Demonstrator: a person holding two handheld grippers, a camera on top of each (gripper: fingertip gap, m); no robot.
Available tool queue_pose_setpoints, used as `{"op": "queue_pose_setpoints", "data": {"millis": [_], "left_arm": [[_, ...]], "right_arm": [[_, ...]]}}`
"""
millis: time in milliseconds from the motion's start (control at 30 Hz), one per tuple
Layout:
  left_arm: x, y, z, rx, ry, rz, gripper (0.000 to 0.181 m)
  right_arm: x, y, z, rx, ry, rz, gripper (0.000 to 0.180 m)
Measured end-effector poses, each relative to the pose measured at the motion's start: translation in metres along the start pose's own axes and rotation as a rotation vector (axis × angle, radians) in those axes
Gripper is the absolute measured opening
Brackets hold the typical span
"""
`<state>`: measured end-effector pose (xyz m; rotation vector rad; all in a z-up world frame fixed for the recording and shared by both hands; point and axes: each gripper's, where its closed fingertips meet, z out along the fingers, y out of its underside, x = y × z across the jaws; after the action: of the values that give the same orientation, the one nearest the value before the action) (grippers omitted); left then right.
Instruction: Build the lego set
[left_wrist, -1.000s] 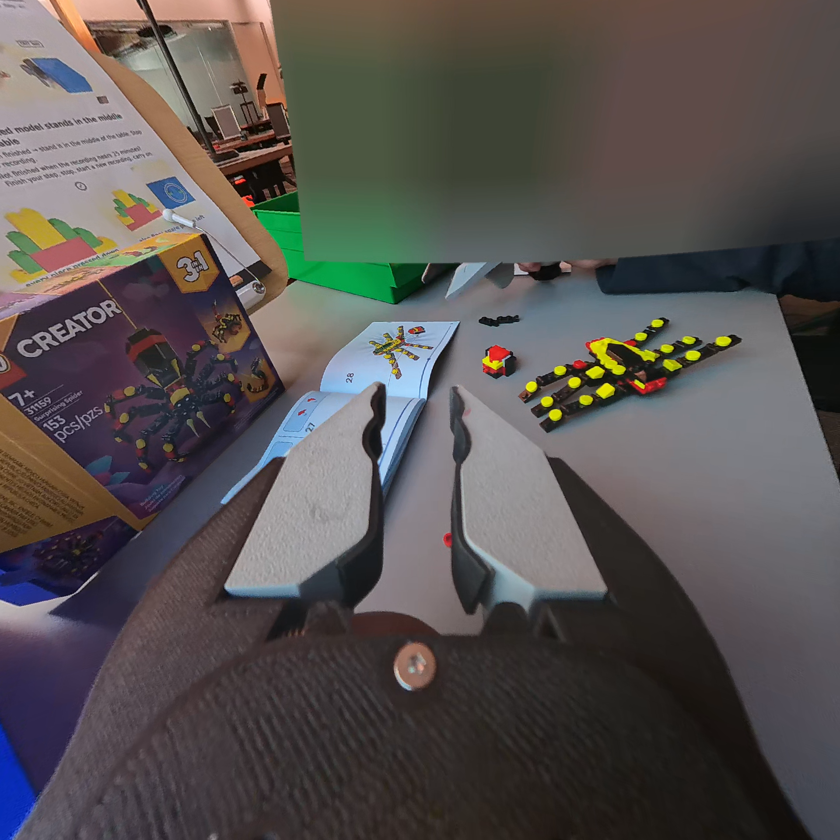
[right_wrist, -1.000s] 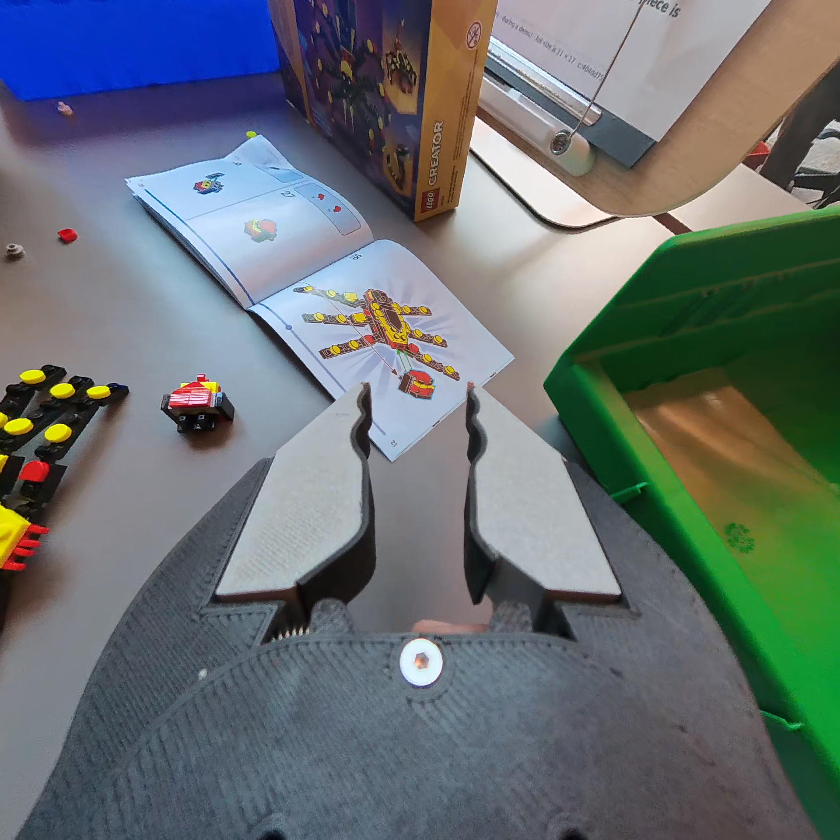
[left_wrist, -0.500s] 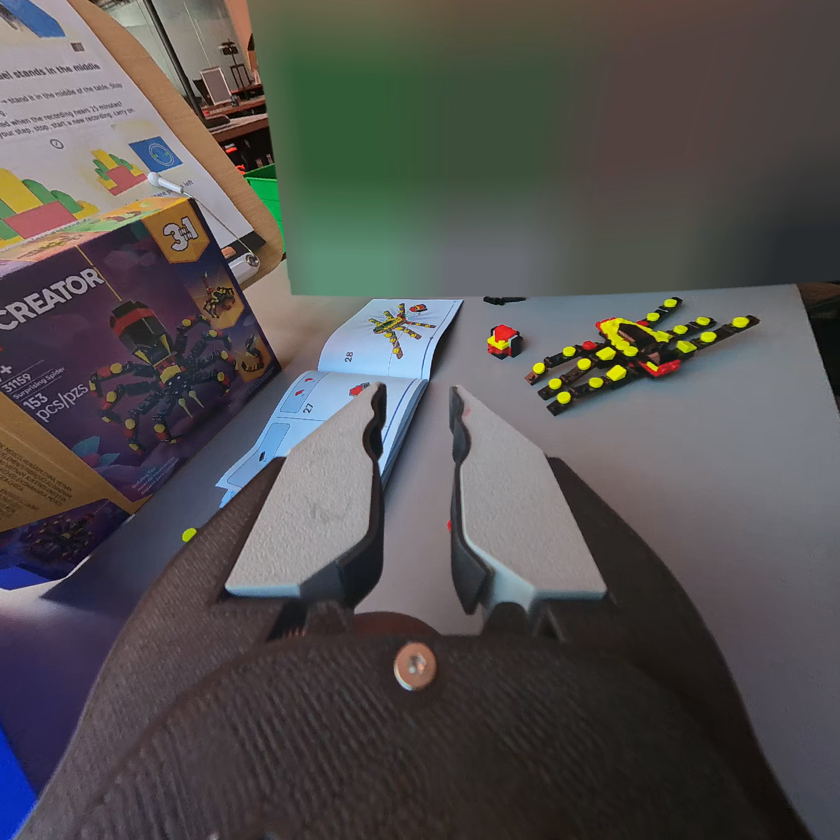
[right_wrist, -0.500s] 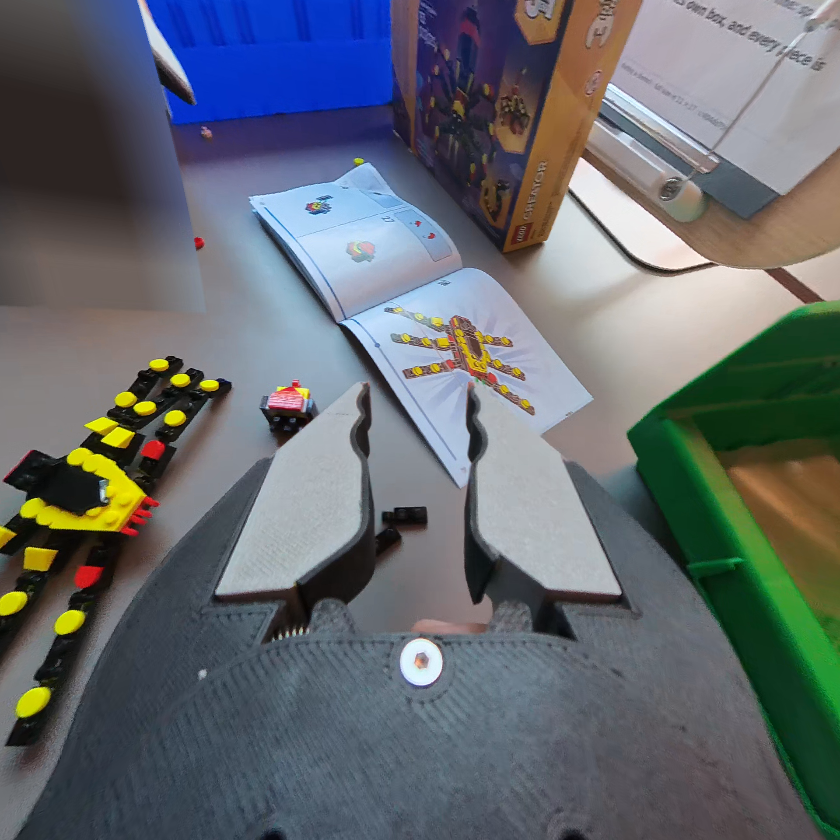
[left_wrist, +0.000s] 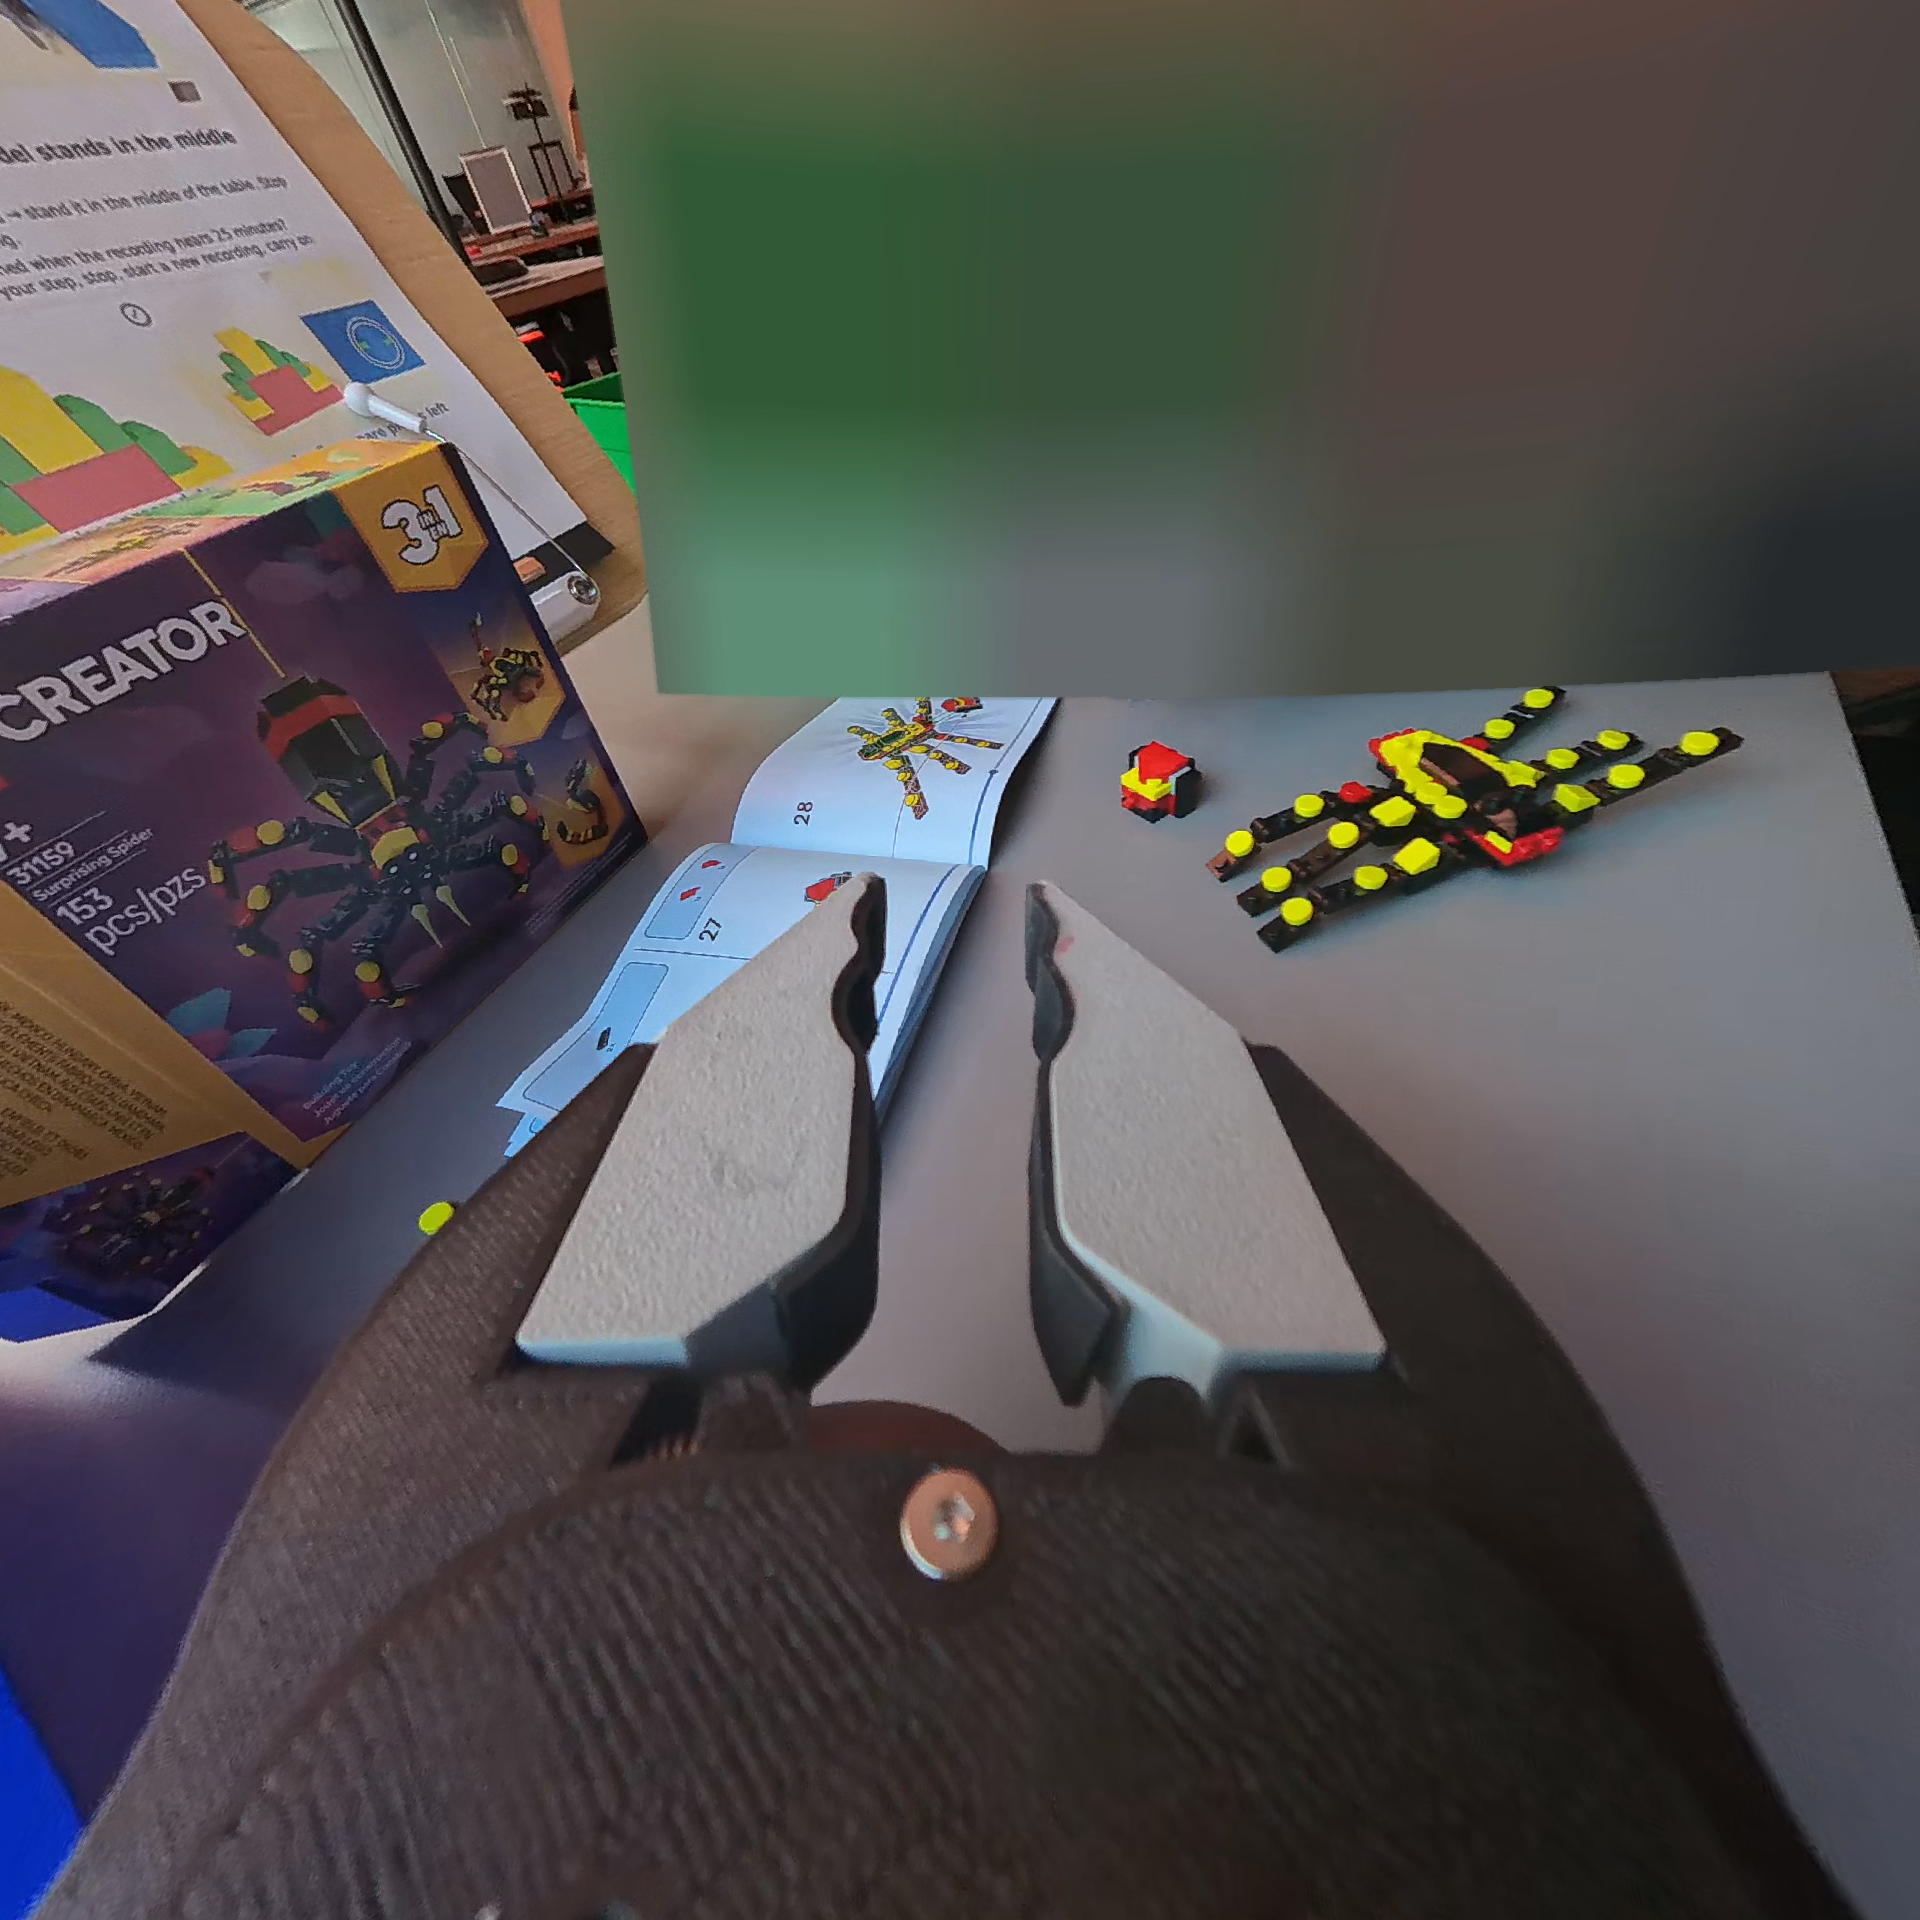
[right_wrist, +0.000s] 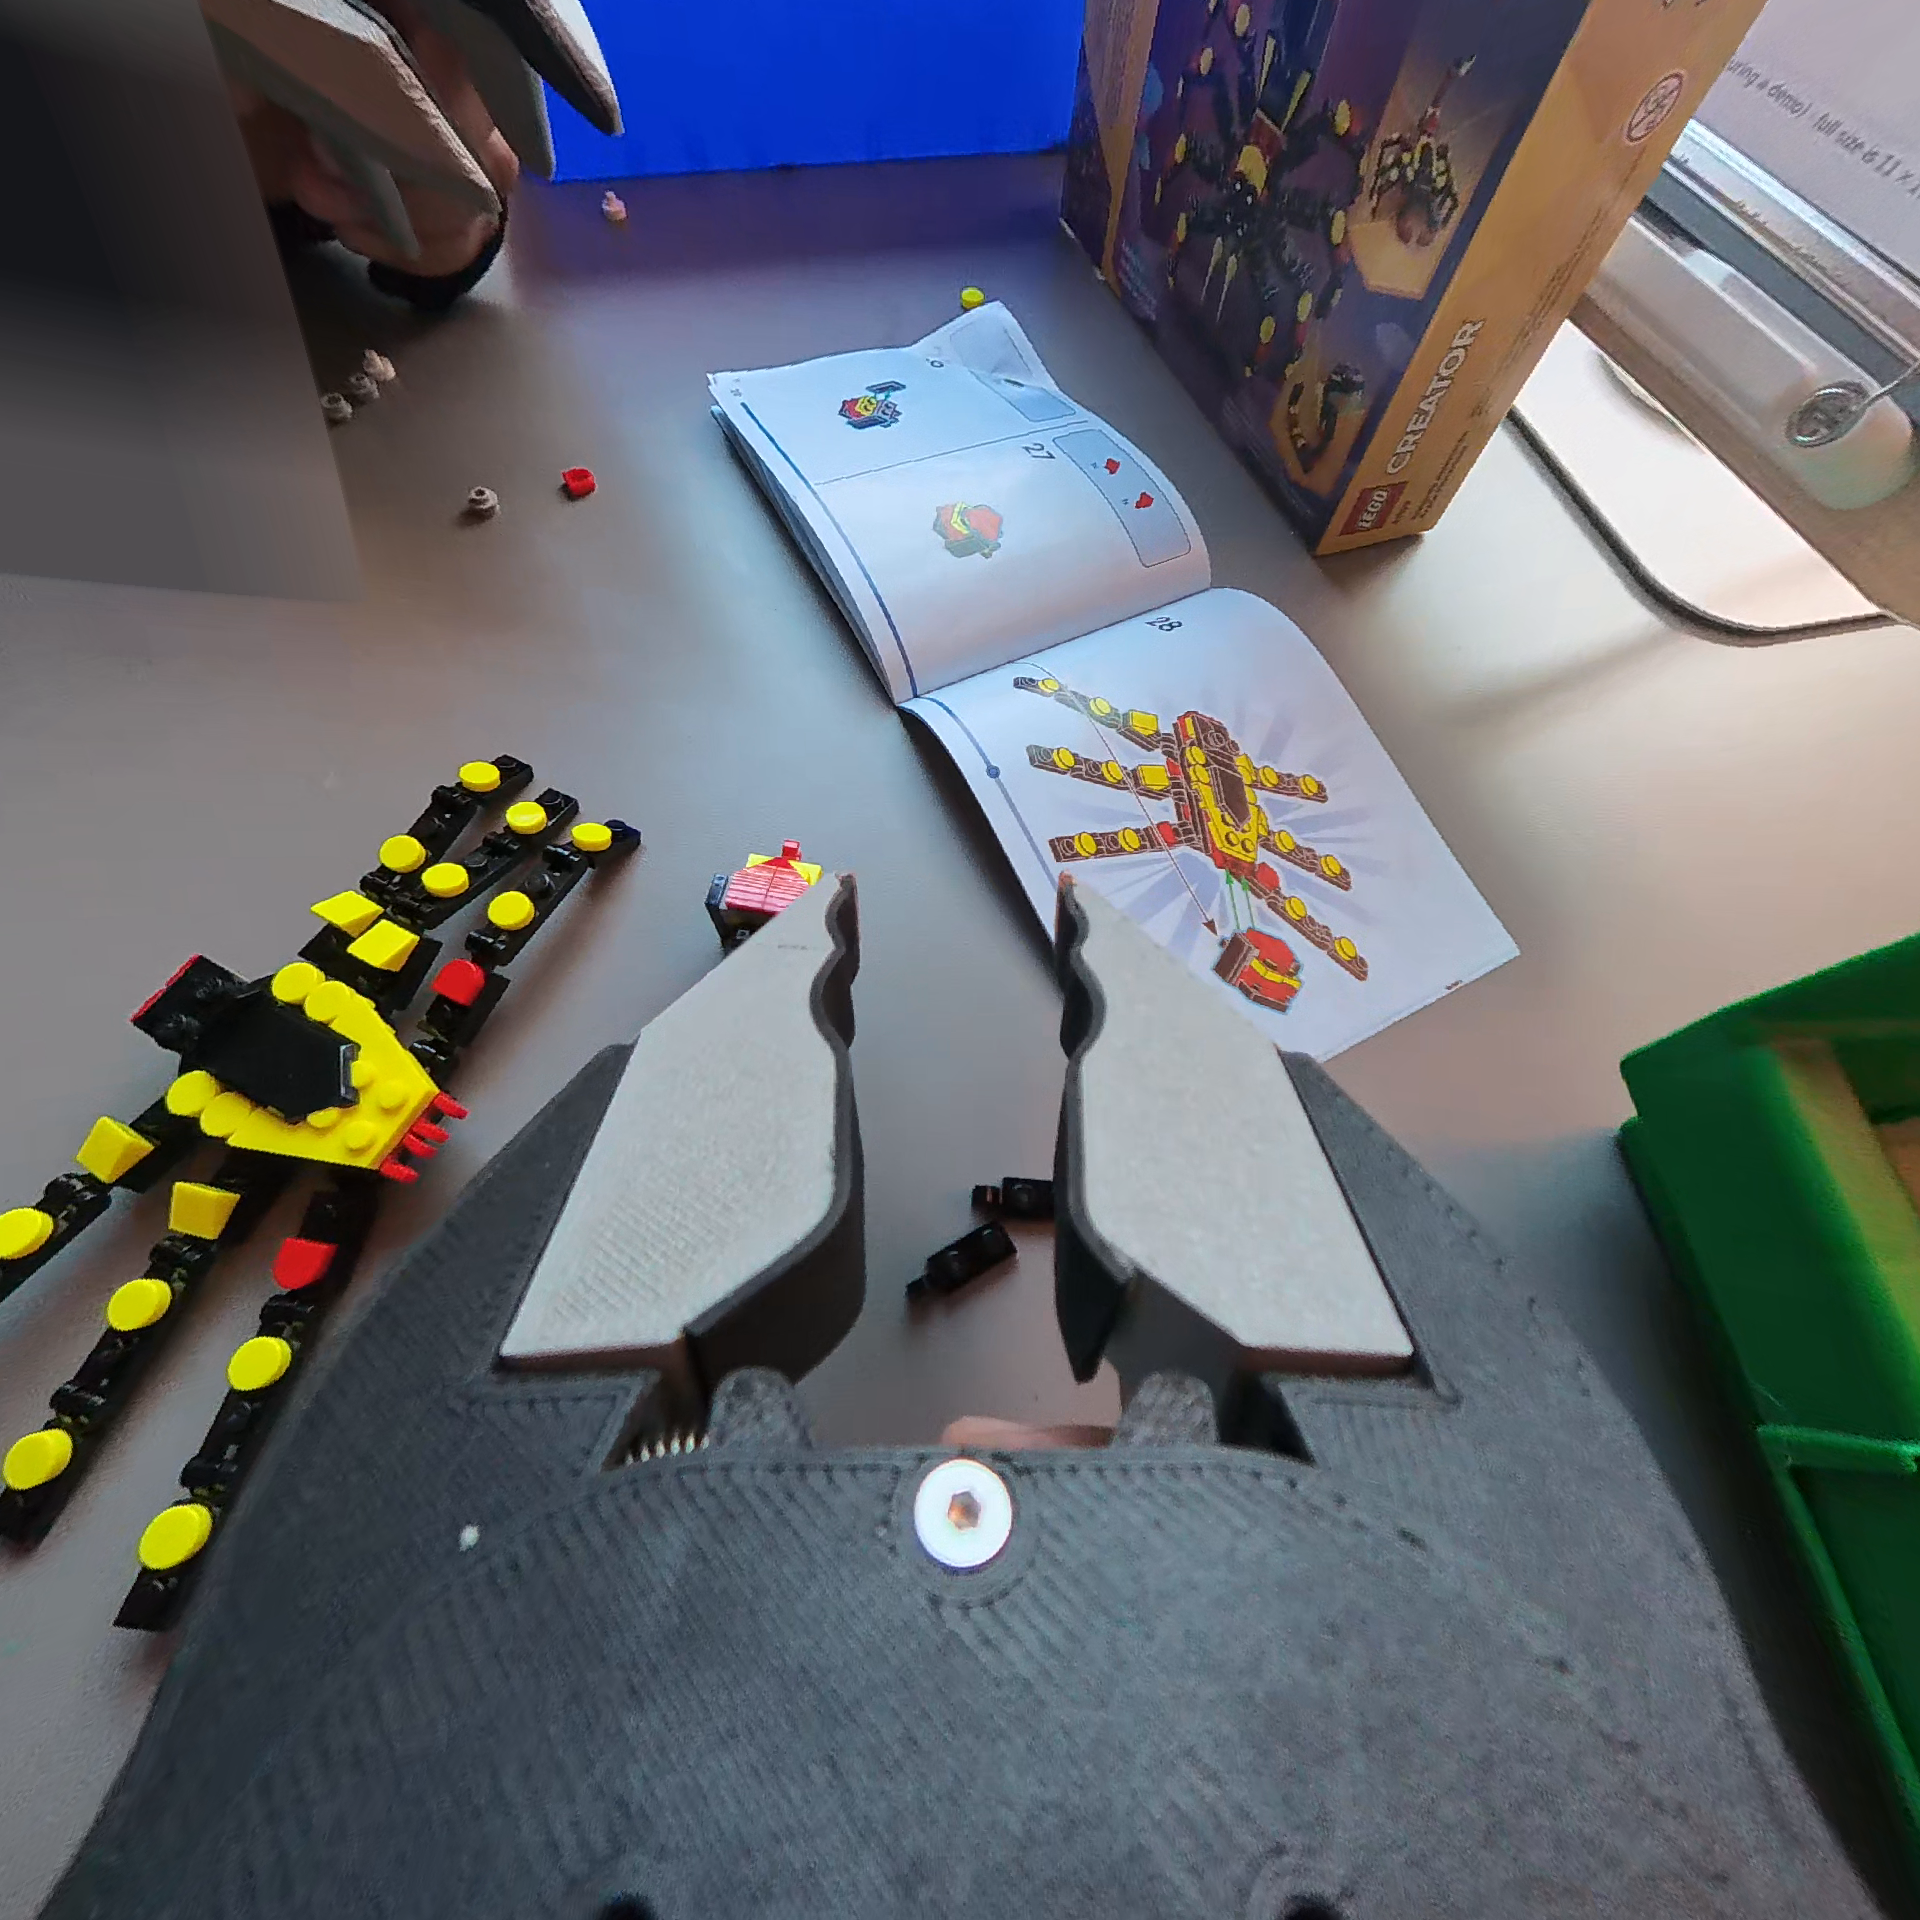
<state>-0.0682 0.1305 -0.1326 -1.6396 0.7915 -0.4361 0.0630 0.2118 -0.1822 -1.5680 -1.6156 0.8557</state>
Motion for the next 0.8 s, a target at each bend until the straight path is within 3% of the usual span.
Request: {"op": "queue_pose_setpoints", "data": {"millis": [800], "left_arm": [[-0.004, 0.001, 0.000, 0.001, 0.020, -0.043, 0.022]], "right_arm": [[-0.028, 0.007, 0.008, -0.051, -0.138, -0.040, 0.034]]}}
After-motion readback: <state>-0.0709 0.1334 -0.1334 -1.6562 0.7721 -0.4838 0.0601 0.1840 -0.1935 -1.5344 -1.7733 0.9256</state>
